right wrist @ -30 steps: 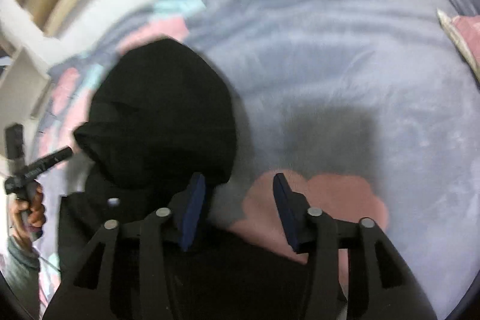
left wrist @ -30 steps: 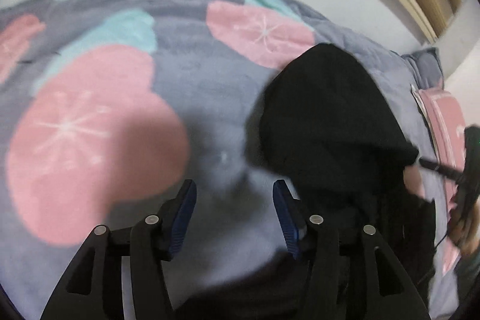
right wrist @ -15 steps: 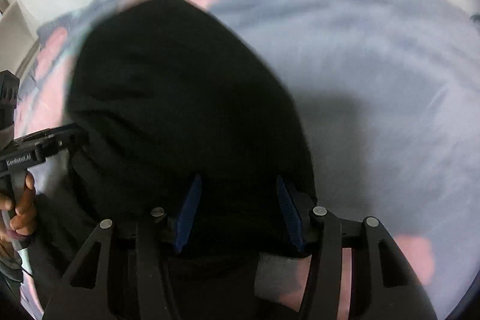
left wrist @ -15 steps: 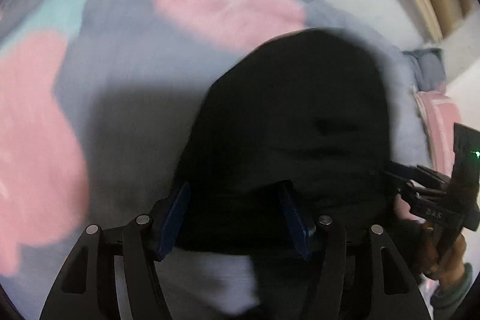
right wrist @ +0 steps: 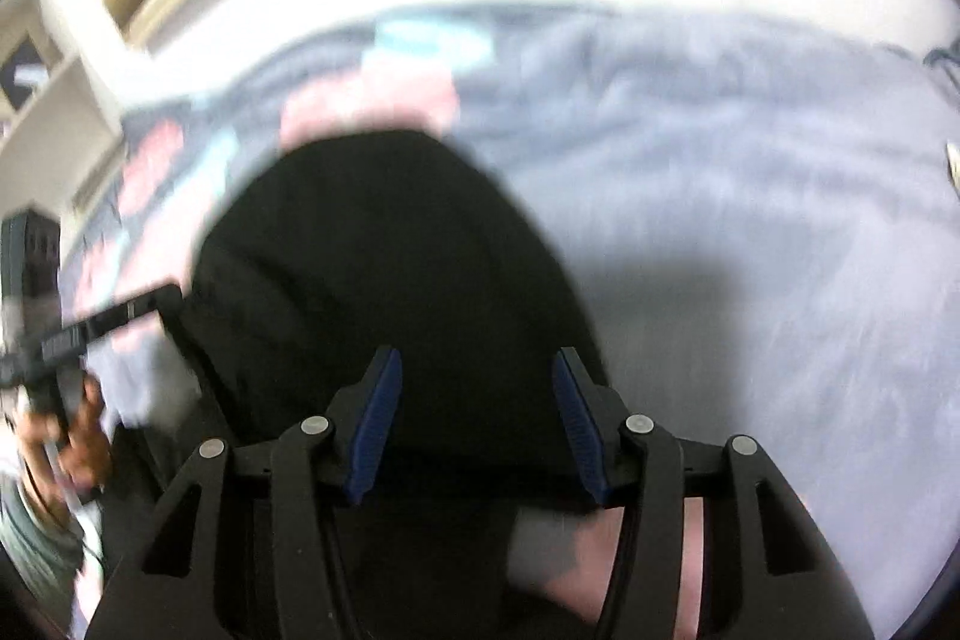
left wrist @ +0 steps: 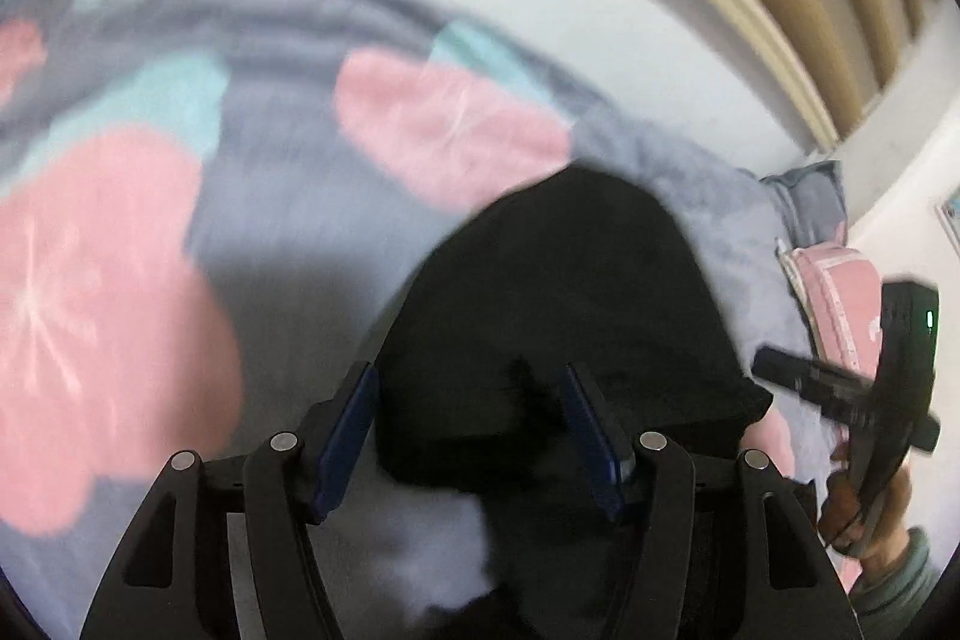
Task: Fold large clothes
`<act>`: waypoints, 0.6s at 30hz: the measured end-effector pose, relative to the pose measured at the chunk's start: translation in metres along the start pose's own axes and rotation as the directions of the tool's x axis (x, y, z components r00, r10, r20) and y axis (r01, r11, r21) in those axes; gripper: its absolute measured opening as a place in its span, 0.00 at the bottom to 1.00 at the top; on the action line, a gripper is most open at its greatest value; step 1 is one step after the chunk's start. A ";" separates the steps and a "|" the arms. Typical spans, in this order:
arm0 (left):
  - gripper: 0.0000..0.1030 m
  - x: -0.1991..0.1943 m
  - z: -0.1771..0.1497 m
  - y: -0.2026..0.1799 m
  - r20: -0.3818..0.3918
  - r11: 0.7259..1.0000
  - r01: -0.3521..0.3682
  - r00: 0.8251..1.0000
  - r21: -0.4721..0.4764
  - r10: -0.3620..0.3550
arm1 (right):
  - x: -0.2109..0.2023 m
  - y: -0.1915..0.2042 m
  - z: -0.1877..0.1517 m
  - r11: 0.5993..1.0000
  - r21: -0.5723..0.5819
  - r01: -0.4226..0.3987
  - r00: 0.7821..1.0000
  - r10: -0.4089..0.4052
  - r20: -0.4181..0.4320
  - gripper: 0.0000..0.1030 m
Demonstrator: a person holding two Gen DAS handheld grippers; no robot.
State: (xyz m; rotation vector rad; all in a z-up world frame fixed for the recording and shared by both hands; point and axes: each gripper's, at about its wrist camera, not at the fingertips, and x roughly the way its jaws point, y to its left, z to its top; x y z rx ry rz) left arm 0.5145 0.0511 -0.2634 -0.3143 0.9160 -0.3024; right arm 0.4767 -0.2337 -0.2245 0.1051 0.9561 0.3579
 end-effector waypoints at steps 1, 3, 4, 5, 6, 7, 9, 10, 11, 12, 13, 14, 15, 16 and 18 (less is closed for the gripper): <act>0.63 0.003 0.008 -0.006 -0.001 1.000 0.001 1.000 0.010 -0.001 | 0.006 0.002 0.016 1.000 0.002 -0.005 1.000 0.005 0.001 0.54; 0.63 0.015 0.014 -0.011 -0.020 0.999 -0.029 0.999 0.030 0.029 | 0.023 0.011 0.040 1.000 -0.021 -0.014 1.000 0.014 -0.013 0.54; 0.63 0.026 0.015 -0.010 -0.034 0.998 -0.053 0.998 0.031 0.054 | 0.036 0.018 0.049 0.999 -0.042 -0.010 1.000 0.009 -0.022 0.54; 0.63 0.038 0.017 -0.010 -0.051 0.997 -0.069 0.996 0.023 0.070 | 0.052 0.024 0.054 0.998 -0.060 0.007 0.999 -0.010 -0.048 0.54; 0.63 0.050 0.012 -0.008 -0.084 0.996 -0.092 0.992 0.012 0.093 | 0.067 0.028 0.057 0.997 -0.070 0.023 0.997 -0.029 -0.075 0.54; 0.63 0.063 0.005 0.005 -0.138 0.994 -0.108 0.985 -0.008 0.105 | 0.086 0.031 0.058 0.996 -0.079 0.047 0.992 -0.055 -0.111 0.54; 0.66 0.073 -0.010 0.018 -0.143 0.996 -0.079 0.987 -0.046 0.071 | 0.115 0.031 0.054 0.991 -0.109 0.076 0.980 -0.095 -0.173 0.54; 0.66 0.073 -0.012 0.020 -0.127 0.997 -0.064 0.990 -0.053 0.057 | 0.126 0.030 0.047 0.987 -0.130 0.098 0.975 -0.122 -0.188 0.54; 0.66 0.071 -0.012 0.023 -0.118 0.997 -0.050 0.992 -0.062 0.042 | 0.127 0.030 0.041 0.985 -0.138 0.104 0.975 -0.128 -0.183 0.54; 0.66 0.071 -0.011 0.024 -0.119 0.997 -0.042 0.992 -0.071 0.034 | 0.124 0.028 0.039 0.985 -0.138 0.101 0.978 -0.124 -0.169 0.54; 0.66 0.070 -0.010 0.025 -0.118 0.997 -0.035 0.993 -0.074 0.026 | 0.117 0.025 0.038 0.988 -0.129 0.090 0.980 -0.111 -0.166 0.54; 0.66 0.068 -0.010 0.025 -0.113 0.997 -0.029 0.993 -0.070 0.021 | 0.111 0.022 0.036 0.990 -0.117 0.077 0.982 -0.096 -0.165 0.54; 0.66 0.065 -0.010 0.025 -0.110 0.997 -0.023 0.994 -0.069 0.016 | 0.101 0.019 0.035 0.993 -0.103 0.057 0.984 -0.074 -0.163 0.54; 0.66 0.062 -0.010 0.024 -0.110 0.997 -0.022 0.994 -0.069 0.015 | 0.086 0.016 0.031 0.995 -0.097 0.036 0.987 -0.051 -0.156 0.55; 0.66 0.046 -0.009 0.020 -0.103 0.998 -0.008 0.995 -0.061 0.002 | 0.054 0.015 0.023 0.992 -0.126 0.024 0.991 -0.041 -0.131 0.55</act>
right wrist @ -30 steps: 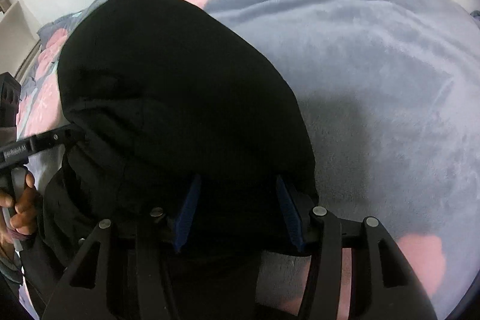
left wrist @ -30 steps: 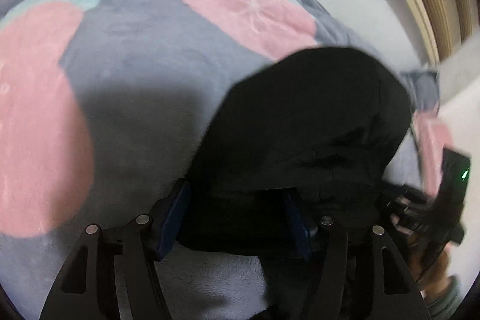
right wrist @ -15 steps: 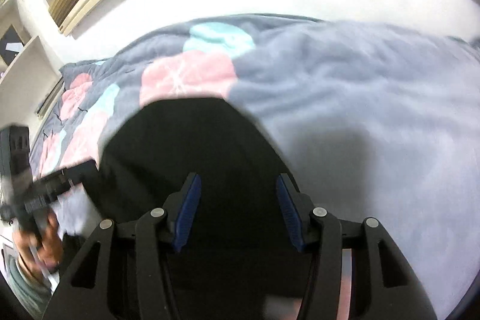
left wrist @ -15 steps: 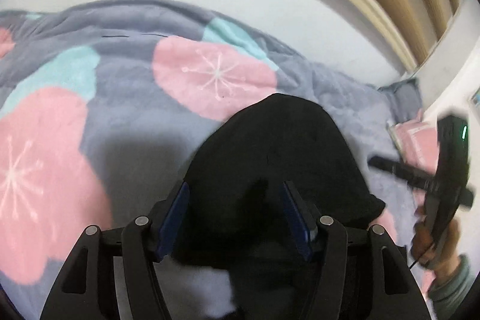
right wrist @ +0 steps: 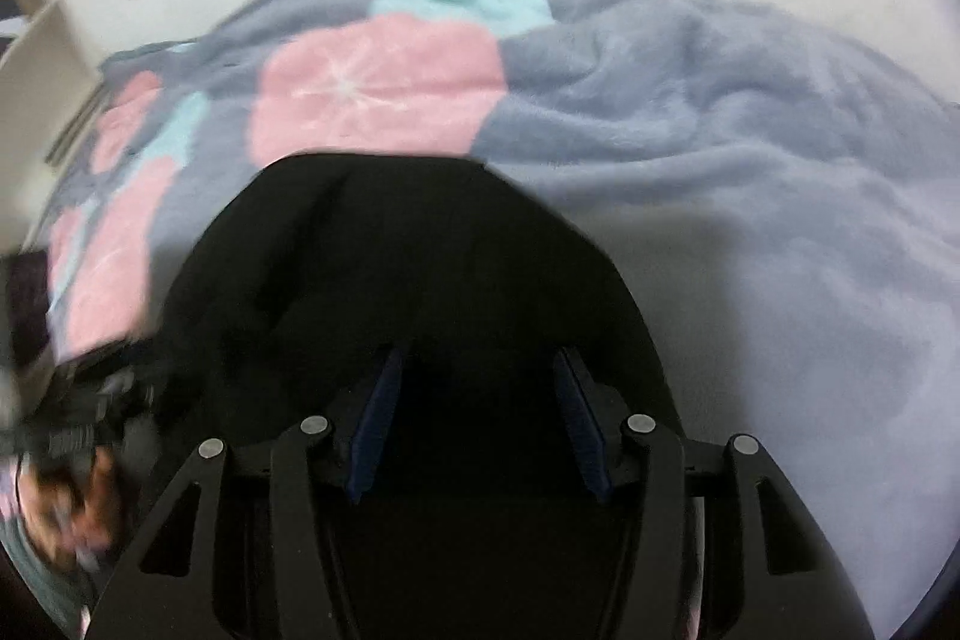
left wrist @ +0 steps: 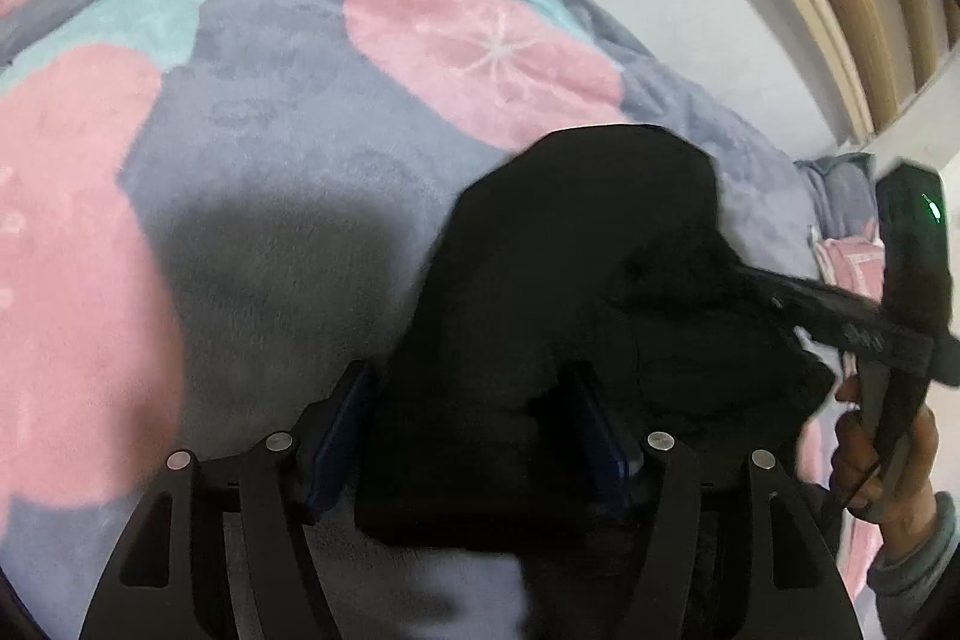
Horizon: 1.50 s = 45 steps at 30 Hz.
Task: Fold large clothes
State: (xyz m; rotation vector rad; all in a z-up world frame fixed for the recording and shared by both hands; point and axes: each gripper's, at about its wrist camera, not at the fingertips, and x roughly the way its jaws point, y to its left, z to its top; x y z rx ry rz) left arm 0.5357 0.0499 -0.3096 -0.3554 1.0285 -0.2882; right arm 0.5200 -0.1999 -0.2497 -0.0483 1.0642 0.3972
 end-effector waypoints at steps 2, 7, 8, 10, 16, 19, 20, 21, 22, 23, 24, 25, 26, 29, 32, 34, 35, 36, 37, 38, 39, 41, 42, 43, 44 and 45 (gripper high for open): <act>0.66 -0.017 -0.003 -0.008 0.039 1.000 0.002 0.999 0.030 -0.003 | -0.028 -0.002 -0.021 0.999 -0.038 0.029 1.000 -0.029 0.011 0.55; 0.66 -0.004 -0.009 -0.010 -0.035 0.998 -0.051 0.998 0.046 0.052 | -0.014 -0.002 -0.057 0.999 -0.028 0.038 0.995 -0.040 -0.090 0.54; 0.68 0.008 -0.011 -0.004 -0.075 0.998 -0.046 0.996 0.029 0.049 | -0.001 -0.002 -0.058 0.999 -0.014 0.029 0.993 -0.031 -0.111 0.55; 0.69 0.015 -0.012 0.007 -0.090 1.000 -0.023 0.996 -0.010 0.022 | 0.003 -0.005 -0.062 1.000 0.004 0.012 0.993 -0.011 -0.116 0.55; 0.69 -0.040 -0.001 -0.002 0.006 0.995 0.046 0.999 0.084 -0.047 | -0.037 -0.020 -0.046 0.996 0.003 -0.088 0.993 0.087 -0.082 0.56; 0.71 -0.063 0.020 0.000 0.055 0.993 0.067 0.996 0.093 -0.073 | -0.053 -0.037 -0.030 0.992 0.013 -0.129 0.990 0.129 -0.049 0.69; 0.73 -0.063 0.032 0.003 0.047 0.993 0.079 0.995 0.083 -0.084 | -0.053 -0.044 -0.023 0.991 0.025 -0.133 0.990 0.134 -0.043 0.73; 0.73 -0.059 0.039 0.007 0.022 0.992 0.098 0.995 0.075 -0.100 | -0.051 -0.050 -0.019 0.989 0.034 -0.143 0.988 0.145 -0.046 0.74; 0.73 -0.053 0.048 0.010 -0.016 0.990 0.127 0.992 0.067 -0.126 | -0.047 -0.055 -0.014 0.987 0.047 -0.151 0.987 0.153 -0.051 0.74; 0.73 -0.042 0.058 0.016 -0.054 0.984 0.168 0.985 0.055 -0.165 | -0.043 -0.059 -0.010 0.986 0.057 -0.157 0.986 0.160 -0.056 0.74; 0.73 -0.029 0.065 0.021 -0.088 0.978 0.206 0.975 0.029 -0.202 | -0.036 -0.063 -0.006 0.982 0.064 -0.176 0.981 0.180 -0.066 0.74; 0.73 -0.016 0.067 0.023 -0.117 0.975 0.224 0.968 -0.003 -0.223 | -0.025 -0.066 -0.002 0.978 0.068 -0.197 0.975 0.202 -0.087 0.74; 0.73 -0.004 0.071 0.026 -0.149 0.970 0.241 0.959 -0.033 -0.243 | -0.014 -0.068 0.003 0.976 0.075 -0.203 0.972 0.211 -0.107 0.74; 0.73 0.027 0.070 0.028 -0.215 0.943 0.313 0.919 -0.114 -0.331 | 0.027 -0.066 0.011 0.964 0.105 -0.244 0.952 0.259 -0.165 0.69; 0.72 0.049 0.060 0.022 -0.260 0.911 0.382 0.874 -0.155 -0.411 | 0.044 -0.053 0.007 0.957 0.082 -0.277 0.942 0.287 -0.173 0.52; 0.59 0.051 0.055 0.012 -0.267 0.930 0.350 0.891 -0.114 -0.368 | 0.041 -0.045 0.008 0.966 0.056 -0.251 0.954 0.257 -0.156 0.32; 0.39 0.047 0.052 0.005 -0.265 0.942 0.326 0.904 -0.076 -0.334 | 0.035 -0.041 0.009 0.970 0.041 -0.241 0.959 0.244 -0.145 0.24; 0.32 0.040 0.048 -0.002 -0.251 0.954 0.299 0.922 -0.024 -0.295 | 0.025 -0.036 0.007 0.975 0.015 -0.220 0.967 0.220 -0.129 0.23; 0.22 0.032 0.046 -0.006 -0.240 0.955 0.298 0.927 0.005 -0.288 | 0.010 -0.028 0.005 0.980 -0.023 -0.197 0.975 0.194 -0.107 0.19; 0.17 0.021 0.042 -0.010 -0.225 0.952 0.303 0.930 0.028 -0.290 | -0.003 -0.021 0.002 0.981 -0.054 -0.185 0.980 0.180 -0.089 0.17; 0.17 0.003 0.037 -0.017 -0.201 0.948 0.312 0.934 0.060 -0.295 | -0.022 -0.010 -0.001 0.981 -0.093 -0.172 0.984 0.166 -0.060 0.17; 0.17 -0.029 0.029 -0.028 -0.155 0.940 0.319 0.941 0.118 -0.300 | -0.067 0.014 -0.013 0.976 -0.174 -0.132 0.991 0.135 0.006 0.16; 0.17 -0.045 0.025 -0.034 -0.140 0.936 0.323 0.942 0.141 -0.304 | -0.083 0.023 -0.018 0.973 -0.202 -0.111 0.993 0.119 0.028 0.16; 0.17 -0.065 0.017 -0.041 -0.127 0.931 0.326 0.943 0.163 -0.308 | -0.105 0.037 -0.027 0.967 -0.243 -0.076 0.994 0.094 0.060 0.16; 0.17 -0.089 0.008 -0.049 -0.109 0.928 0.319 0.947 0.193 -0.302 | -0.127 0.051 -0.038 0.959 -0.278 -0.049 0.993 0.077 0.092 0.16; 0.17 -0.106 0.000 -0.055 -0.093 0.926 0.307 0.951 0.220 -0.293 | -0.142 0.060 -0.045 0.955 -0.296 -0.030 0.991 0.066 0.113 0.16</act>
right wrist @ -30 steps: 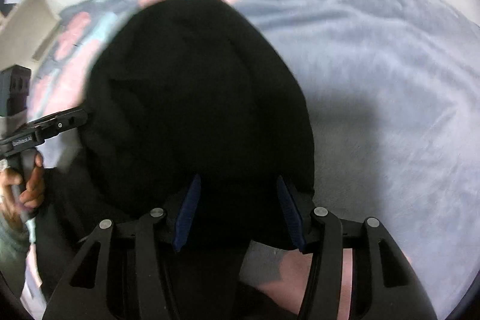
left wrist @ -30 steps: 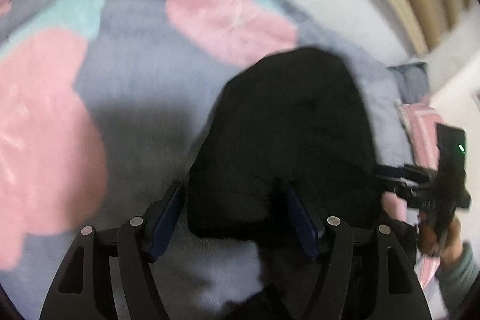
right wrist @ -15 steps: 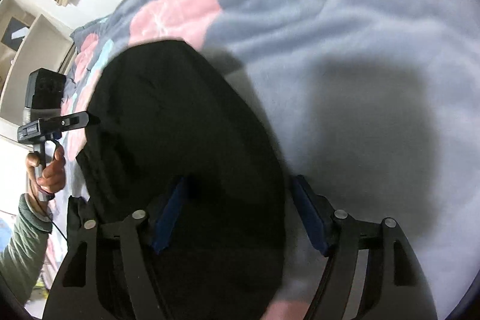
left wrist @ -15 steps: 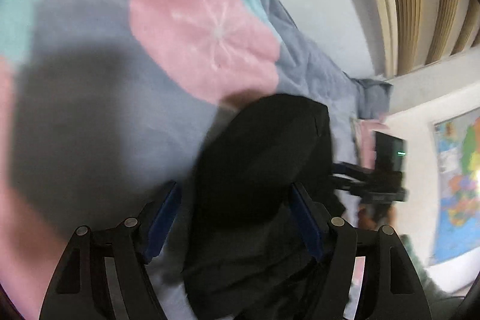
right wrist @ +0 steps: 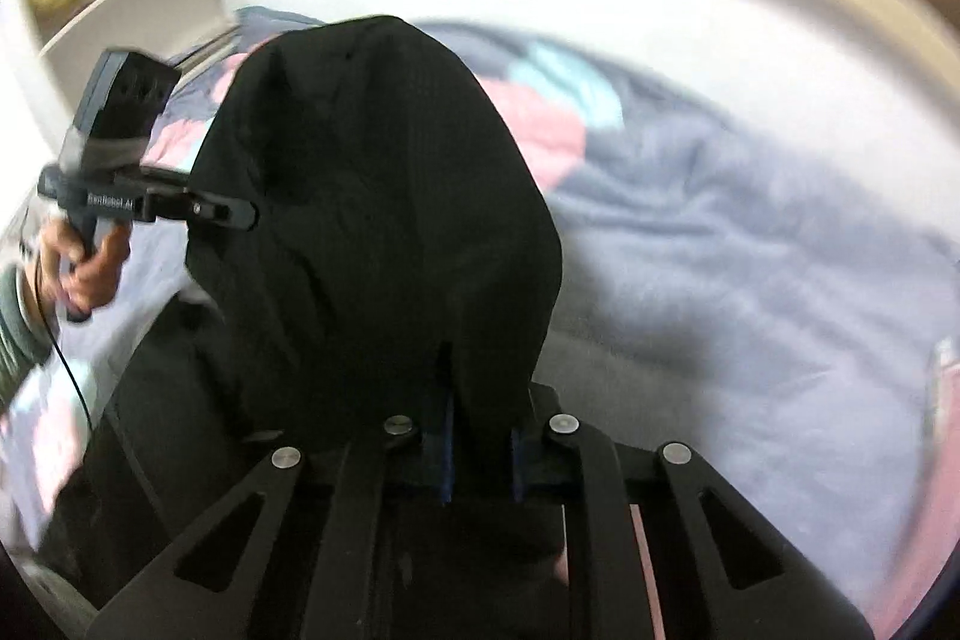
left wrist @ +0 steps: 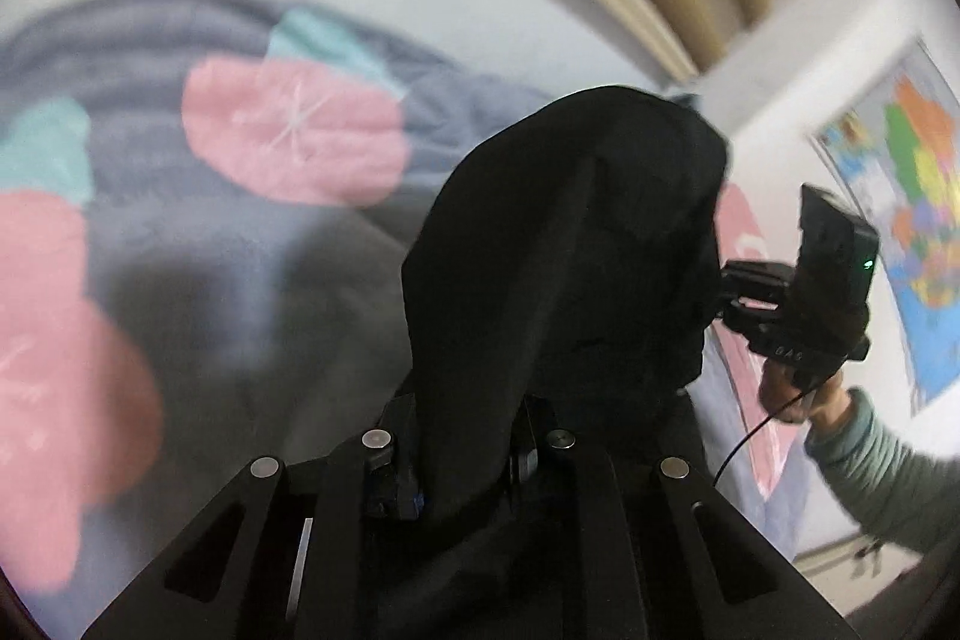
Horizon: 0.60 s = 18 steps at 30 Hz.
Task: Fold large clothes
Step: 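Lower the folded jacket onto the bed with both grippers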
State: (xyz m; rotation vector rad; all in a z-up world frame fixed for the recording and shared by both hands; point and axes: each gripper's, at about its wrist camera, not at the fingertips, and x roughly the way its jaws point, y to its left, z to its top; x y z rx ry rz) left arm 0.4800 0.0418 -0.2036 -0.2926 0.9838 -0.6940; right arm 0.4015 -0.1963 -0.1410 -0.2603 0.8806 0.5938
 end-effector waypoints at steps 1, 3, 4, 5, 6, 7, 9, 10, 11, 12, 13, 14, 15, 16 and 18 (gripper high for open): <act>0.17 -0.017 -0.009 -0.016 0.018 1.000 -0.011 1.000 0.029 0.010 | -0.021 0.016 -0.005 0.999 -0.024 0.023 0.999 -0.022 0.023 0.16; 0.17 -0.046 -0.030 -0.047 0.046 0.997 -0.036 0.998 0.073 0.033 | -0.054 0.045 -0.018 0.997 -0.049 0.064 0.996 -0.061 0.058 0.15; 0.18 -0.063 -0.046 -0.067 0.061 0.993 -0.062 0.997 0.101 0.056 | -0.068 0.058 -0.026 0.995 -0.056 0.085 0.994 -0.081 0.069 0.15; 0.21 -0.071 -0.057 -0.080 0.070 0.989 -0.085 0.995 0.119 0.077 | -0.081 0.071 -0.035 0.992 -0.064 0.110 0.991 -0.105 0.079 0.15; 0.21 -0.081 -0.070 -0.094 0.079 0.984 -0.114 0.991 0.140 0.104 | -0.091 0.084 -0.045 0.988 -0.073 0.133 0.988 -0.127 0.086 0.15; 0.21 -0.091 -0.087 -0.106 0.085 0.978 -0.137 0.989 0.158 0.124 | -0.101 0.098 -0.057 0.984 -0.085 0.159 0.985 -0.151 0.088 0.15; 0.24 -0.106 -0.131 -0.124 0.077 0.964 -0.194 0.980 0.180 0.183 | -0.114 0.125 -0.088 0.975 -0.096 0.199 0.979 -0.192 0.074 0.16; 0.25 -0.109 -0.153 -0.126 0.056 0.963 -0.209 0.978 0.170 0.202 | -0.115 0.132 -0.100 0.979 -0.081 0.188 0.981 -0.184 0.055 0.17; 0.27 -0.108 -0.170 -0.126 0.033 0.964 -0.218 0.976 0.155 0.216 | -0.112 0.141 -0.122 0.985 -0.043 0.165 0.986 -0.165 0.006 0.17; 0.28 -0.102 -0.188 -0.125 0.003 0.964 -0.228 0.973 0.136 0.230 | -0.108 0.145 -0.138 0.988 -0.018 0.155 0.987 -0.155 -0.033 0.18; 0.29 -0.092 -0.217 -0.117 -0.059 0.963 -0.252 0.964 0.092 0.258 | -0.102 0.150 -0.155 0.989 0.010 0.150 0.986 -0.149 -0.077 0.19; 0.29 -0.085 -0.238 -0.111 -0.109 0.964 -0.262 0.958 0.051 0.267 | -0.094 0.153 -0.176 0.987 0.048 0.152 0.981 -0.145 -0.129 0.24; 0.29 -0.080 -0.255 -0.106 -0.144 0.963 -0.267 0.953 0.020 0.267 | -0.089 0.155 -0.190 0.985 0.081 0.152 0.977 -0.138 -0.165 0.26; 0.29 -0.076 -0.276 -0.101 -0.184 0.960 -0.279 0.944 -0.010 0.273 | -0.084 0.156 -0.206 0.980 0.119 0.157 0.970 -0.130 -0.205 0.28; 0.29 -0.081 -0.313 -0.095 -0.249 0.953 -0.296 0.930 -0.069 0.271 | -0.081 0.155 -0.234 0.970 0.193 0.151 0.960 -0.097 -0.263 0.28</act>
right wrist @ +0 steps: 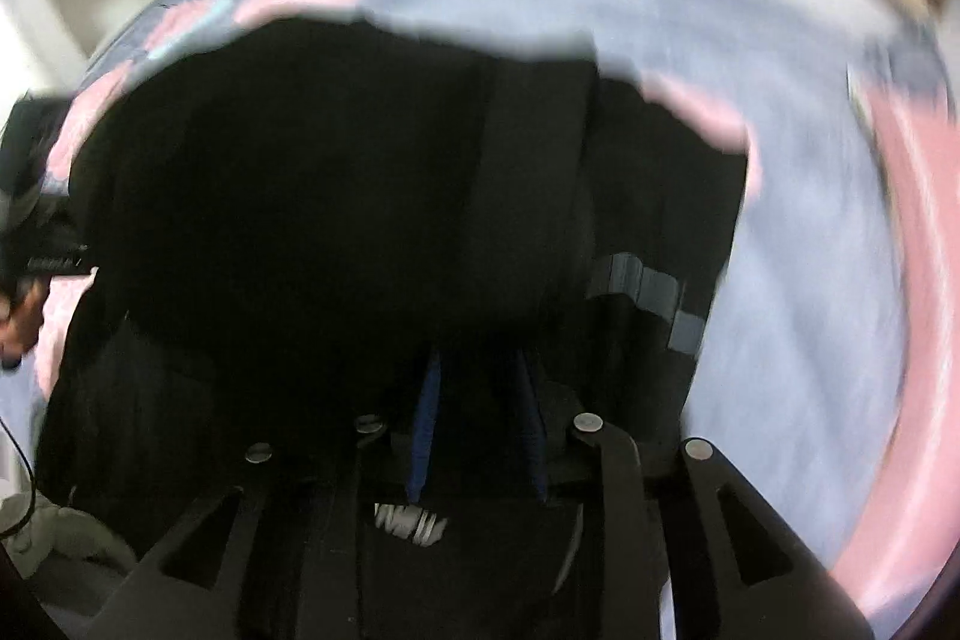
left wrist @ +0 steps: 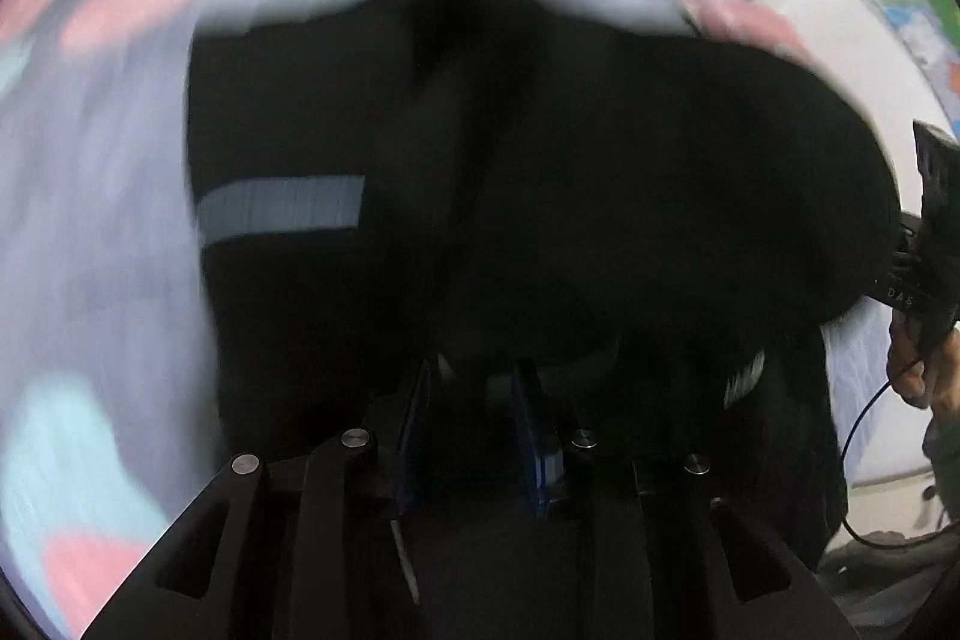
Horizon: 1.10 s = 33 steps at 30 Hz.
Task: Fold large clothes
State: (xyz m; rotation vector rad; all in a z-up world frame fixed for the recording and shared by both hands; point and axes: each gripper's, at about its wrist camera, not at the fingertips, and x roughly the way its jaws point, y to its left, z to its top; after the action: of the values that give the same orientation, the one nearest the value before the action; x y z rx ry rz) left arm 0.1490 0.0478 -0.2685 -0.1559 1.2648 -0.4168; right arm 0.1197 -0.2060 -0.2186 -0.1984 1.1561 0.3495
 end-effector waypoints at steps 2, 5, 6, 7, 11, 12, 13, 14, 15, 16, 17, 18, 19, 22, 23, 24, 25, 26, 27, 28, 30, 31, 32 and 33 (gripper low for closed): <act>0.29 -0.012 -0.017 0.006 -0.008 0.999 0.005 1.000 -0.044 -0.005 | -0.002 -0.006 -0.016 0.998 0.066 -0.003 0.999 0.006 -0.035 0.28; 0.29 -0.052 -0.020 0.007 0.061 0.998 0.006 0.998 -0.066 -0.002 | -0.028 -0.012 -0.017 0.994 0.107 0.014 1.000 -0.014 0.003 0.38; 0.29 -0.071 -0.012 0.005 0.105 0.998 0.004 0.994 -0.057 0.002 | -0.037 -0.019 -0.016 0.993 0.120 0.015 1.000 -0.018 0.024 0.43; 0.29 -0.082 -0.008 0.002 0.133 0.999 0.001 0.991 -0.048 0.005 | -0.051 -0.022 -0.008 0.990 0.139 0.008 0.998 -0.017 0.060 0.49; 0.41 -0.131 0.046 -0.022 0.285 0.998 0.059 0.957 0.020 -0.062 | -0.091 -0.025 0.041 0.984 0.167 -0.055 0.980 0.021 0.198 0.58; 0.51 -0.134 0.063 -0.029 0.311 0.996 0.078 0.947 0.032 -0.084 | -0.091 -0.013 0.058 0.984 0.171 -0.059 0.978 0.022 0.209 0.60; 0.58 -0.136 0.078 -0.035 0.329 0.995 0.090 0.939 0.035 -0.097 | -0.091 -0.012 0.075 0.981 0.179 -0.069 0.976 0.029 0.215 0.64; 0.58 -0.133 0.099 -0.042 0.335 0.993 0.110 0.935 0.034 -0.115 | -0.085 -0.007 0.094 0.978 0.180 -0.102 0.975 0.063 0.211 0.68; 0.58 -0.129 0.108 -0.045 0.330 0.992 0.125 0.935 0.035 -0.130 | -0.078 -0.005 0.105 0.976 0.175 -0.131 0.974 0.095 0.204 0.68; 0.58 -0.118 0.120 -0.048 0.317 0.987 0.156 0.935 0.037 -0.160 | -0.065 -0.001 0.117 0.973 0.178 -0.150 0.974 0.114 0.195 0.68; 0.58 -0.098 0.132 -0.047 0.279 0.979 0.205 0.939 0.019 -0.202 | -0.050 0.004 0.128 0.970 0.196 -0.147 0.977 0.111 0.180 0.68; 0.58 -0.079 0.137 -0.045 0.232 0.974 0.225 0.948 -0.012 -0.216 | -0.039 0.011 0.129 0.966 0.205 -0.159 0.978 0.126 0.164 0.68; 0.58 -0.064 0.137 -0.047 0.200 0.972 0.233 0.954 -0.033 -0.222 | -0.027 0.013 0.131 0.960 0.208 -0.186 0.976 0.157 0.149 0.68; 0.57 -0.005 0.114 -0.033 0.073 0.975 0.204 0.977 -0.083 -0.199 | 0.024 0.022 0.110 0.979 0.151 -0.138 0.990 0.131 0.056 0.68; 0.57 0.018 0.103 -0.028 0.023 0.977 0.181 0.983 -0.110 -0.180 | 0.044 0.028 0.097 0.987 0.122 -0.104 0.995 0.104 0.010 0.68; 0.56 0.040 0.092 -0.018 -0.013 0.975 0.168 0.985 -0.144 -0.172 | 0.060 0.028 0.085 0.991 0.108 -0.085 0.996 0.088 -0.032 0.67; 0.55 0.054 0.083 -0.010 -0.018 0.967 0.186 0.981 -0.174 -0.192 | 0.081 0.029 0.071 0.993 0.101 -0.068 0.994 0.076 -0.080 0.67; 0.55 0.061 0.077 -0.006 -0.008 0.960 0.202 0.978 -0.195 -0.207 | 0.096 0.030 0.061 0.993 0.101 -0.060 0.994 0.069 -0.087 0.67; 0.55 0.065 0.074 -0.004 0.003 0.956 0.209 0.977 -0.206 -0.213 | 0.100 0.032 0.052 0.994 0.094 -0.051 0.998 0.054 -0.039 0.67; 0.55 0.066 0.075 -0.005 0.009 0.958 0.201 0.979 -0.206 -0.203 | 0.100 0.034 0.049 0.995 0.088 -0.044 0.999 0.046 -0.016 0.67; 0.55 0.059 0.075 -0.014 0.007 0.971 0.172 0.985 -0.168 -0.173 | 0.094 0.033 0.051 0.992 0.112 -0.050 0.998 0.052 -0.016 0.67; 0.55 0.053 0.075 -0.019 0.012 0.976 0.166 0.986 -0.144 -0.166 | 0.089 0.030 0.053 0.990 0.128 -0.067 0.997 0.070 -0.019 0.67; 0.55 0.046 0.074 -0.023 0.019 0.978 0.165 0.986 -0.125 -0.164 | 0.079 0.028 0.054 0.986 0.144 -0.087 0.996 0.090 -0.016 0.64; 0.55 0.039 0.072 -0.027 0.026 0.980 0.167 0.986 -0.109 -0.166 | 0.066 0.028 0.054 0.984 0.146 -0.103 0.995 0.104 -0.002 0.64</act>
State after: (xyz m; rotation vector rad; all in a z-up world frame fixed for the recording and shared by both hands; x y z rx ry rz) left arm 0.2203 0.0002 -0.2721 -0.3605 1.2633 -0.4885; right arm 0.1789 -0.1509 -0.2571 -0.0115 1.1988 0.3545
